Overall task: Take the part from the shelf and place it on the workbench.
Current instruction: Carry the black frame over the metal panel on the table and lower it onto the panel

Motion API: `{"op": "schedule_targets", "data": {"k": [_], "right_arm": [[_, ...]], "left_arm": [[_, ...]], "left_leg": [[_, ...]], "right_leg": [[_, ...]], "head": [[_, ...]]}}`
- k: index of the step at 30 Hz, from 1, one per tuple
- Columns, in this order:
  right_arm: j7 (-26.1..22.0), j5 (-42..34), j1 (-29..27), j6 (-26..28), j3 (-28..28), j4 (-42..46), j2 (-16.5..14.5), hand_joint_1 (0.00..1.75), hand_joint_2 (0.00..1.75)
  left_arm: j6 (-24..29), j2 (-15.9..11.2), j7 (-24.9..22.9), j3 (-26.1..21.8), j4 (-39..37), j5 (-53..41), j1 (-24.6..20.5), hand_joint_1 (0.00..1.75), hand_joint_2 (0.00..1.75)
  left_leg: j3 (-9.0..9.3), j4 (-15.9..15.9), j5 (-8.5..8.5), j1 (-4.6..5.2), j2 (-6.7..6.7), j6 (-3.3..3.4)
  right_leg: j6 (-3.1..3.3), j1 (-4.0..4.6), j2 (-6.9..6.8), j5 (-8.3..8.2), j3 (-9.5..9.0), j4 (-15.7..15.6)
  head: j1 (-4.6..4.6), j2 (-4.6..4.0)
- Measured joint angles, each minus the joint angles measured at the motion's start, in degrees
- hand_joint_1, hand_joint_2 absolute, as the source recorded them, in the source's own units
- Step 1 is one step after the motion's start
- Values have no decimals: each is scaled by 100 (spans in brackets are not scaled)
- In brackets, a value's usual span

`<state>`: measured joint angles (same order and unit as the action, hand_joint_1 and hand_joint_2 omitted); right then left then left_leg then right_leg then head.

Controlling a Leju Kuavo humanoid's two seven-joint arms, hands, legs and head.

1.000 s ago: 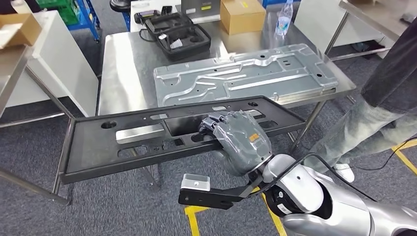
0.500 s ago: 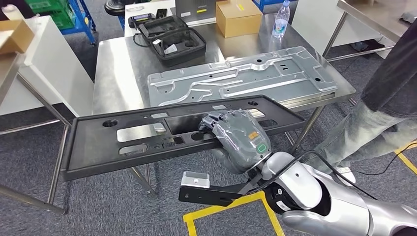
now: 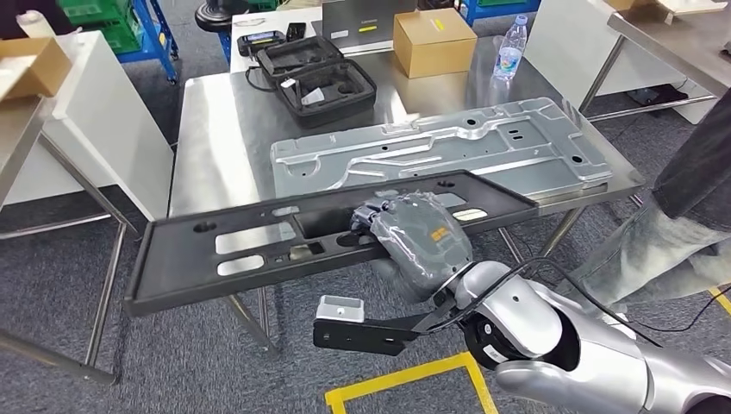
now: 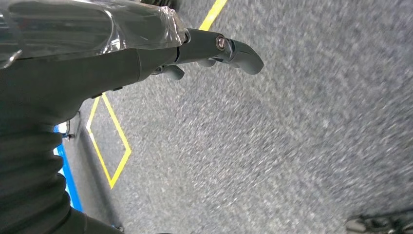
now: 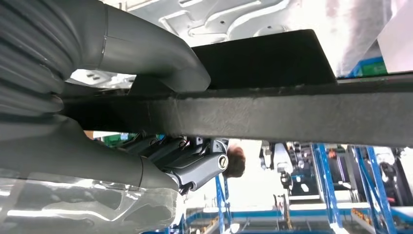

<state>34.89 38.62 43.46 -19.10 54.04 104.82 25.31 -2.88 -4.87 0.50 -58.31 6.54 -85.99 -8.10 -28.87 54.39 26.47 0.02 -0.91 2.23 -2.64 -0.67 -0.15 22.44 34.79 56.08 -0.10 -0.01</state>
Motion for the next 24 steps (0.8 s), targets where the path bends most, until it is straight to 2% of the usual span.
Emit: {"op": "schedule_targets", "data": {"k": [3,5,6,8,9,10,11,12,13,14,15,18,20,21,23,24], "right_arm": [[13,-65,19,-26,-5,-53,33,175,175],[19,-102,36,-21,-14,-93,60,175,175],[21,-112,41,-16,-16,-114,69,175,175],[26,-129,41,-9,-17,-170,93,175,175],[27,-136,38,-7,-16,-205,109,175,175],[28,-142,36,-7,-16,-239,122,175,175],[28,-146,36,-7,-16,-268,133,175,175],[29,-148,38,-7,-17,-290,142,175,175],[30,-148,40,-6,-17,-310,149,175,175],[30,-148,42,-6,-17,-329,153,175,175],[31,-149,43,-4,-17,-347,158,175,175],[35,-148,42,2,-26,-405,194,175,175],[36,-148,49,8,-38,-446,234,175,175],[37,-154,47,11,-45,-468,251,175,175],[38,-188,27,14,-61,-521,289,175,175],[38,-214,6,15,-67,-554,312,175,175]], "left_arm": [[5,-16,4,-2,2,-1,-13,0,175],[4,-22,9,-3,3,-3,-18,0,175],[7,-23,14,-4,3,-5,-20,0,175],[13,-28,27,-4,3,-8,-15,0,175],[16,-29,37,-4,2,-8,-3,0,175],[18,-28,47,-5,2,-9,8,0,175],[22,-27,56,-5,2,-9,17,0,175],[26,-29,66,-6,2,-9,20,0,175],[29,-37,73,-7,3,-9,19,0,175],[31,-44,83,-7,3,-9,16,0,175],[35,-51,93,-7,3,-10,12,0,175],[57,-64,112,-8,3,-13,11,0,175],[67,-68,121,-10,3,-13,12,0,175],[71,-67,127,-10,3,-13,8,0,175],[74,-63,140,-11,2,-14,1,0,175],[74,-61,144,-12,2,-15,3,0,175]], "left_leg": [[24,-4,70,-5,8,-77],[-125,342,243,-24,28,-139],[-320,708,393,-33,37,-166],[-855,1577,669,-42,43,-202],[-1054,1823,671,-45,45,-208],[-1148,1851,559,-48,46,-208],[-1107,1605,324,-49,47,-197],[-969,1166,14,-42,48,-168],[-801,727,-227,-24,51,-123],[-657,359,-394,-2,55,-72],[-569,142,-455,23,60,-22],[-449,-14,-403,38,58,81],[-312,-76,-392,11,49,136],[-260,-92,-382,1,48,155],[-203,-94,-330,0,46,183],[-171,-93,-295,-1,43,185]], "right_leg": [[93,8,6,72,-33,-34],[152,-11,8,107,-71,-44],[171,-11,10,129,-91,-45],[195,-7,16,186,-135,-44],[198,-6,20,221,-173,-44],[199,-6,23,260,-223,-44],[192,-5,27,304,-289,-45],[180,-3,30,354,-367,-48],[162,2,30,405,-439,-53],[135,6,34,451,-498,-65],[106,5,37,484,-539,-88],[7,-1,41,474,-589,-46],[-29,-3,40,588,-505,237],[-44,-5,39,713,-352,532],[-84,-5,39,995,132,1289],[-101,-8,39,1080,358,1555]], "head": [[5,1],[16,1],[23,1],[29,1],[31,1],[31,1],[31,1],[32,0],[30,0],[30,-1],[29,-1],[27,0],[18,-1],[13,0],[4,0],[2,0]]}}
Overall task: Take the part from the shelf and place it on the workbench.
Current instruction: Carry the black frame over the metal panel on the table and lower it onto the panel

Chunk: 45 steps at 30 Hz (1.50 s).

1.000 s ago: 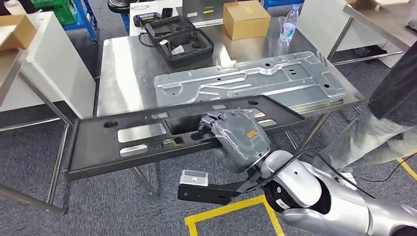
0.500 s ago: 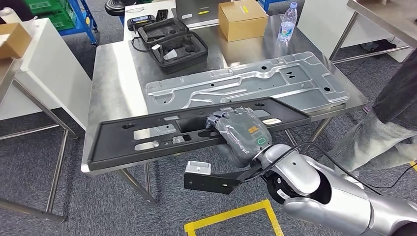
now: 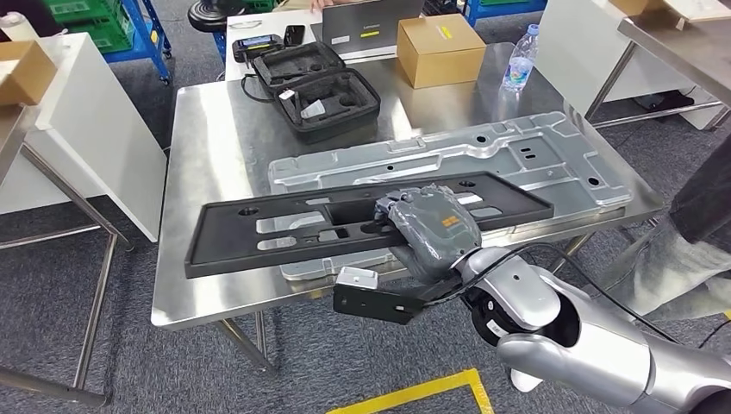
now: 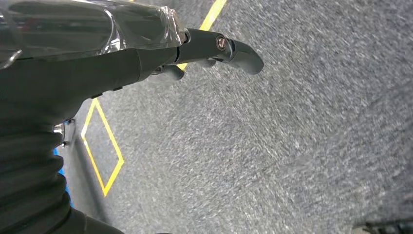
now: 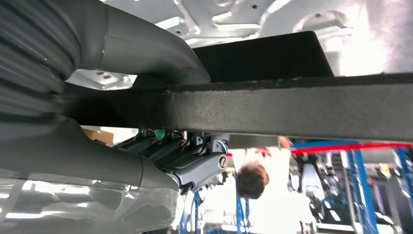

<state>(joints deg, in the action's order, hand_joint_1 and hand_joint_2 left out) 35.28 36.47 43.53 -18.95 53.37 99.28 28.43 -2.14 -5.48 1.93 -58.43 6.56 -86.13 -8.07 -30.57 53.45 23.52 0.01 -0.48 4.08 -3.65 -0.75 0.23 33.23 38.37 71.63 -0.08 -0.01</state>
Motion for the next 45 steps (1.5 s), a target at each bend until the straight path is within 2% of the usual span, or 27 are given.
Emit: {"op": "schedule_targets", "data": {"k": [1,2,4,5,7,10,11,12,15,16,17,20,21,24,26,27,29,30,31,32,33,34,36,37,41,43,45], "right_arm": [[0,-24,-21,0,-6,-34,27,175,175],[0,-40,-38,0,-13,-67,51,175,175],[0,-59,-61,-2,-32,-126,96,175,175],[0,-62,-72,-3,-40,-161,113,175,175],[1,-77,-119,-5,-49,-225,143,175,175],[0,-94,-170,-5,-64,-283,176,175,175],[0,-92,-171,-7,-73,-297,182,175,175],[0,-90,-174,-8,-81,-308,185,175,175],[0,-85,-216,-14,-89,-339,186,175,175],[0,-82,-240,-15,-88,-349,185,175,175],[-1,-73,-260,-15,-87,-358,184,175,175],[-7,-37,-280,-16,-83,-377,166,175,175],[-8,-27,-280,-17,-76,-386,149,175,175],[-10,-3,-318,-32,-59,-409,106,175,175],[-11,8,-326,-49,-57,-415,104,175,175],[-11,13,-321,-58,-57,-418,105,175,175],[-14,38,-323,-83,-50,-427,103,175,175],[-17,61,-337,-92,-45,-435,103,175,175],[-23,93,-352,-99,-40,-445,103,175,175],[-31,129,-363,-100,-36,-454,103,175,175],[-39,177,-369,-105,-34,-460,102,175,175],[-48,231,-370,-112,-32,-465,99,175,175],[-74,367,-360,-148,-12,-472,82,175,175],[-93,442,-354,-174,5,-476,67,175,175],[-212,851,-315,-310,99,-482,-40,175,175],[-291,1079,-277,-350,148,-478,-126,175,175],[-401,1271,-257,-362,208,-465,-230,175,175]], "left_arm": [[0,1,2,-1,0,0,6,0,175],[0,2,5,-1,0,-1,12,0,175],[3,4,12,-2,0,0,13,0,175],[7,5,15,-3,0,0,10,0,175],[13,4,16,-4,0,-1,-1,0,175],[15,-3,16,-5,1,-1,-5,0,175],[14,-5,16,-5,1,-1,-10,0,175],[14,-7,16,-5,0,-1,-17,0,175],[10,-4,-7,-5,0,-1,-22,0,175],[6,-2,-21,-5,0,-1,-15,0,175],[2,-1,-36,-5,0,-1,-8,0,175],[-2,-5,-63,-6,0,-1,3,0,175],[-5,-9,-69,-7,0,-1,3,0,175],[-7,-38,-89,-8,1,-1,5,0,175],[-2,-52,-93,-10,2,-1,-1,0,175],[-1,-51,-93,-11,2,-1,-11,0,175],[-3,-33,-95,-12,1,-1,-27,0,175],[-4,-21,-100,-12,1,0,-28,0,175],[-6,-11,-108,-12,0,0,-23,0,175],[-7,-5,-117,-12,0,0,-19,0,175],[-7,-2,-124,-12,0,-1,-18,0,175],[-7,2,-128,-12,0,-1,-18,0,175],[-6,13,-129,-12,0,-1,-28,0,175],[-4,16,-128,-13,0,-1,-35,0,175],[2,33,-109,-14,0,-1,-51,0,175],[12,39,-97,-14,0,-1,-56,0,175],[20,42,-81,-14,-1,-1,-53,0,175]], "left_leg": [[40,1,40,-3,-5,-7],[99,1,86,-8,-10,-21],[223,4,195,-16,-21,-68],[280,12,252,-13,-28,-97],[332,18,341,3,-35,-172],[350,100,421,-2,-27,-249],[269,257,475,-10,-18,-270],[105,553,574,-21,-9,-298],[-654,1707,974,-29,3,-355],[-806,1826,996,-28,3,-351],[-839,1706,882,-25,3,-334],[-524,546,67,32,6,-194],[-448,275,-67,69,2,-132],[-300,-10,-91,131,-13,21],[-122,-115,-167,101,-13,71],[-52,-133,-181,88,-12,83],[-6,-135,-140,80,-13,100],[11,-131,-110,81,-14,101],[36,-127,-74,81,-16,98],[73,-123,-35,82,-20,92],[129,-121,11,82,-26,81],[189,-121,60,82,-33,66],[275,-120,147,89,-43,20],[285,-120,177,91,-44,-8],[235,66,273,89,-35,-107],[-93,669,479,49,-23,-177],[-621,1523,766,0,-18,-246]], "right_leg": [[-8,-4,-1,-8,139,78],[-11,-9,-1,-159,154,-95],[-19,-26,-2,-746,-53,-894],[-4,-29,-5,-954,-169,-1277],[66,-21,-9,-1130,-276,-1637],[192,-20,-11,-1102,-330,-1642],[219,-24,-11,-1088,-356,-1642],[242,-26,-10,-1070,-378,-1643],[276,-11,-8,-984,-431,-1641],[278,-3,-7,-946,-471,-1640],[278,8,-6,-905,-528,-1641],[261,29,-8,-771,-735,-1655],[238,24,-2,-740,-777,-1673],[112,6,15,-774,-873,-1680],[53,11,12,-700,-873,-1510],[38,14,12,-573,-787,-1308],[12,11,9,-247,-386,-619],[-6,11,9,-133,-151,-297],[-16,12,9,-112,18,-135],[-14,12,9,-206,82,-179],[2,12,8,-434,15,-467],[20,13,8,-734,-131,-896],[62,41,7,-1084,-399,-1621],[91,57,7,-1138,-455,-1792],[242,47,-5,-1092,-545,-1876],[282,28,-9,-1058,-605,-1889],[299,25,-7,-1002,-652,-1888]], "head": [[-1,0],[-2,0],[-5,0],[-3,0],[1,-1],[9,0],[16,0],[21,0],[31,0],[31,1],[31,0],[27,0],[29,0],[42,0],[40,1],[37,1],[27,1],[22,1],[19,0],[15,0],[13,1],[12,1],[21,1],[22,1],[20,1],[30,1],[39,1]]}}
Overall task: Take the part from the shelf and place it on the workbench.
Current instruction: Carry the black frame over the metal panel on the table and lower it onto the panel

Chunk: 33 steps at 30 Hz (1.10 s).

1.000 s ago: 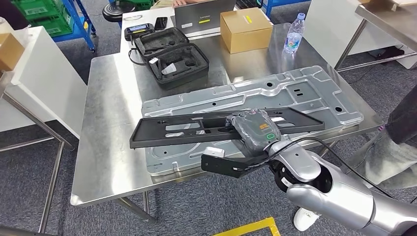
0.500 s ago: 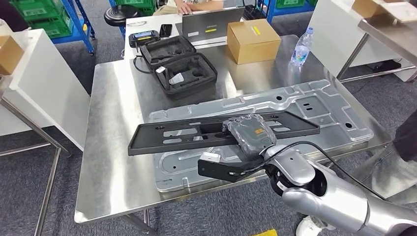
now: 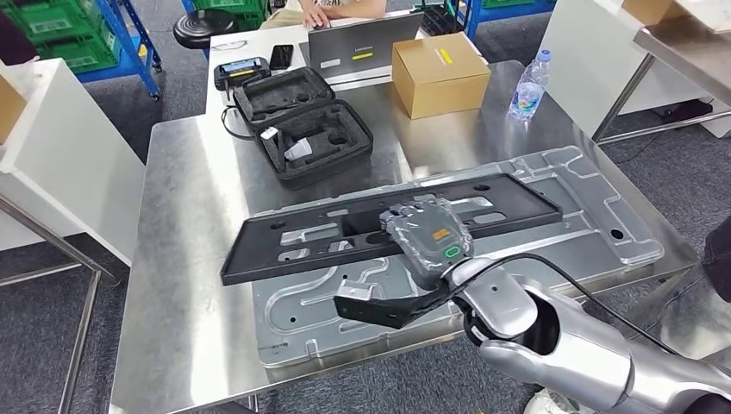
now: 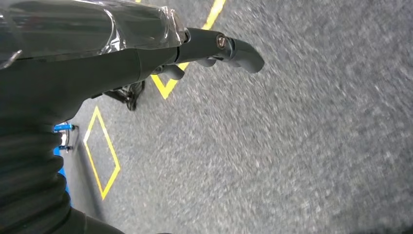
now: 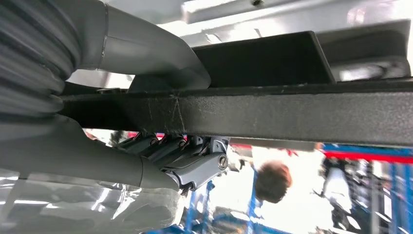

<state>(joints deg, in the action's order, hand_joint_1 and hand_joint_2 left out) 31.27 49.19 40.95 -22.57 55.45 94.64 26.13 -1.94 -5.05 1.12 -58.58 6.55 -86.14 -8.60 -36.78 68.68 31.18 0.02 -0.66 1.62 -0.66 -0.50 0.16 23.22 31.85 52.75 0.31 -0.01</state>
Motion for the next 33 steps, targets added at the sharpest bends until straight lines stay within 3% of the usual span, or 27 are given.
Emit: {"op": "schedule_targets", "data": {"k": [1,2,3,5,7,10,12,14,17,20,21,22,25,29,30,33], "right_arm": [[-51,70,1,-4,33,11,-44,175,175],[-101,132,4,-14,71,27,-88,175,175],[-141,181,11,-27,104,47,-128,175,175],[-209,253,52,-59,165,96,-207,175,175],[-262,293,111,-98,214,135,-280,175,175],[-311,308,146,-150,280,173,-348,175,175],[-325,303,162,-171,305,194,-366,175,175],[-327,301,176,-193,322,212,-371,175,175],[-320,289,173,-235,366,219,-379,175,175],[-315,284,169,-250,382,219,-379,175,175],[-308,271,159,-266,394,219,-379,175,175],[-253,225,143,-309,404,219,-368,175,175],[111,-171,61,-509,393,218,-283,175,175],[388,-781,-56,-720,281,163,-110,175,175],[401,-903,-85,-737,257,140,-61,175,175],[421,-1194,-221,-717,205,75,82,175,175]], "left_arm": [[0,3,7,0,0,0,5,0,175],[-1,7,16,0,0,0,12,0,175],[1,10,24,0,0,0,17,0,175],[9,13,34,0,0,0,25,0,175],[15,19,38,-1,-1,0,28,0,175],[14,29,41,-2,-2,0,36,0,175],[14,35,44,-2,-2,0,35,0,175],[15,38,48,-2,-2,0,26,0,175],[14,39,48,-3,-2,0,14,0,175],[12,41,48,-3,-2,0,15,0,175],[12,44,48,-4,-2,0,22,0,175],[45,47,61,-4,-2,0,33,0,175],[308,75,28,-4,-2,0,57,0,175],[427,72,144,-5,2,10,60,0,175],[453,64,223,-8,3,16,61,0,175],[490,54,464,-45,3,38,64,0,175]], "left_leg": [[-198,252,60,-24,2,-26],[-295,269,-18,-50,6,-56],[-271,48,-220,-73,11,-84],[-4,-823,-799,-114,25,-134],[203,-1402,-1006,-89,39,-97],[256,-1457,-961,-47,37,47],[301,-1456,-938,-55,29,137],[350,-1460,-904,-46,28,204],[407,-1457,-845,-9,29,260],[424,-1456,-827,4,28,271],[451,-1456,-807,15,25,277],[518,-1457,-760,38,15,282],[687,-1458,-593,100,-17,243],[629,-1306,-422,83,-4,127],[504,-1039,-277,67,3,89],[-119,134,175,-29,14,-26]], "right_leg": [[-4,-2,3,32,-32,1],[-16,-6,4,71,-81,1],[-32,-13,5,112,-138,2],[-84,-29,6,205,-278,2],[-157,-30,11,282,-338,5],[-264,-27,17,370,-351,8],[-300,-34,12,498,-272,236],[-304,-35,9,695,-19,740],[-298,-26,10,941,572,1687],[-294,-22,9,963,718,1888],[-284,-17,9,905,769,1892],[-234,9,10,632,709,1567],[-51,117,3,-149,335,257],[-6,79,-3,-150,245,82],[1,53,-5,-151,226,61],[4,18,-6,-128,214,58]], "head": [[1,0],[1,0],[1,1],[1,-1],[10,-1],[16,0],[8,1],[-1,1],[-8,1],[-9,1],[-10,1],[-11,0],[-8,-1],[-8,0],[-4,1],[9,0]]}}
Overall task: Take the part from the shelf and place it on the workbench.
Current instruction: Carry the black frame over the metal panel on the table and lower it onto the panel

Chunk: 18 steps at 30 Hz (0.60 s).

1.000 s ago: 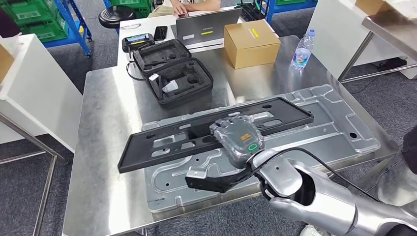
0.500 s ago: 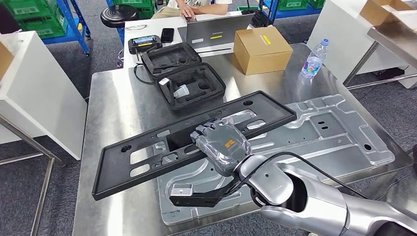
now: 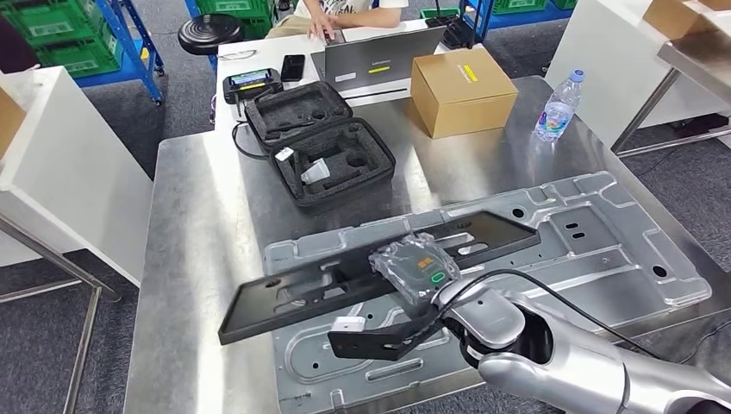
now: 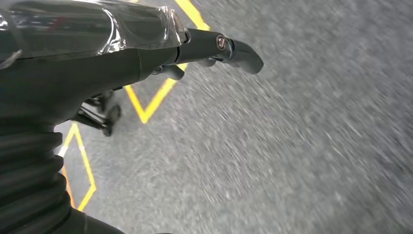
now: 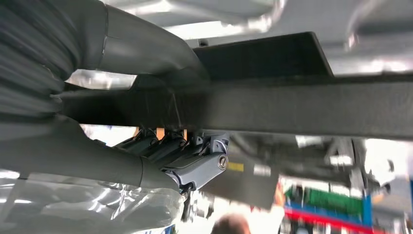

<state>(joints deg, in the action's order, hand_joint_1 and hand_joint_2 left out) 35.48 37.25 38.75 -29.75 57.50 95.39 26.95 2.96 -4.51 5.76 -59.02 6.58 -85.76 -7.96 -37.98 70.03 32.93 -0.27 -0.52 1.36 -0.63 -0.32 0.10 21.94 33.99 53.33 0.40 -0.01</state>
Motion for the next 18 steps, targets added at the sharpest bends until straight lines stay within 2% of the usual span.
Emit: {"op": "schedule_targets", "data": {"k": [1,2,3,4,5,6,7,10,11,12,13,15,16,17,18], "right_arm": [[4,-68,-53,16,-14,-23,49,175,175],[9,-129,-103,33,-31,-49,106,175,175],[13,-181,-144,49,-49,-75,162,175,175],[16,-216,-174,65,-70,-99,217,175,175],[18,-236,-196,78,-93,-121,270,175,175],[19,-235,-215,84,-118,-142,317,175,175],[20,-217,-236,80,-145,-162,359,131,131],[21,-141,-327,-17,-236,-218,460,0,0],[21,-125,-361,-56,-274,-233,497,0,0],[21,-105,-394,-86,-317,-250,535,0,0],[21,-90,-434,-108,-360,-267,570,0,0],[21,-66,-546,-144,-438,-298,631,0,0],[21,-59,-613,-158,-472,-312,656,0,0],[21,-50,-671,-168,-511,-322,681,0,0],[21,-36,-713,-172,-555,-329,703,0,0]], "left_arm": [[-2,-1,78,-19,0,6,4,0,175],[-4,-3,160,-38,0,10,8,0,175],[-4,-8,235,-54,0,12,10,0,175],[-3,-13,297,-68,0,12,8,0,175],[-1,-18,348,-80,0,11,3,0,175],[1,-21,380,-89,0,8,-1,0,175],[2,-21,403,-97,0,4,-2,0,175],[24,-21,420,-117,0,-10,-2,0,175],[34,-23,424,-127,0,-14,-3,0,175],[46,-26,432,-140,0,-17,-6,0,175],[61,-28,444,-156,0,-19,-7,0,175],[116,-27,465,-191,0,-15,-7,0,87],[154,-25,470,-210,0,-11,-7,0,44],[192,-23,465,-233,0,-7,-8,0,0],[229,-22,452,-258,0,-2,-12,0,0]], "left_leg": [[-120,165,-9,-31,3,-34],[-122,90,-135,-62,7,-68],[-6,-227,-354,-90,12,-97],[188,-688,-597,-114,18,-121],[375,-1110,-774,-118,16,-128],[502,-1404,-876,-114,12,-110],[562,-1547,-903,-100,5,-75],[598,-1574,-904,-67,-8,72],[621,-1587,-915,-70,-9,117],[644,-1600,-927,-76,-8,157],[653,-1603,-928,-75,-7,183],[658,-1598,-918,-62,-4,216],[662,-1596,-911,-55,-3,223],[672,-1593,-903,-52,-4,228],[686,-1591,-892,-48,-5,226]], "right_leg": [[-11,-11,3,11,-7,2],[-29,-24,6,23,-21,5],[-52,-38,9,38,-41,9],[-83,-48,12,56,-64,15],[-118,-47,15,77,-80,24],[-155,-43,18,90,-88,29],[-192,-36,21,98,-91,31],[-298,-53,24,125,-108,40],[-323,-65,23,204,-72,152],[-342,-73,22,345,27,392],[-352,-77,20,538,197,770],[-368,-74,20,888,616,1616],[-374,-75,19,939,744,1849],[-374,-79,19,868,749,1830],[-370,-83,19,698,627,1563]], "head": [[1,-1],[1,0],[1,-1],[1,-1],[4,-1],[1,-1],[-3,-1],[-14,-1],[-16,-1],[-21,-1],[-25,-1],[-29,-1],[-30,0],[-31,0],[-33,1]]}}
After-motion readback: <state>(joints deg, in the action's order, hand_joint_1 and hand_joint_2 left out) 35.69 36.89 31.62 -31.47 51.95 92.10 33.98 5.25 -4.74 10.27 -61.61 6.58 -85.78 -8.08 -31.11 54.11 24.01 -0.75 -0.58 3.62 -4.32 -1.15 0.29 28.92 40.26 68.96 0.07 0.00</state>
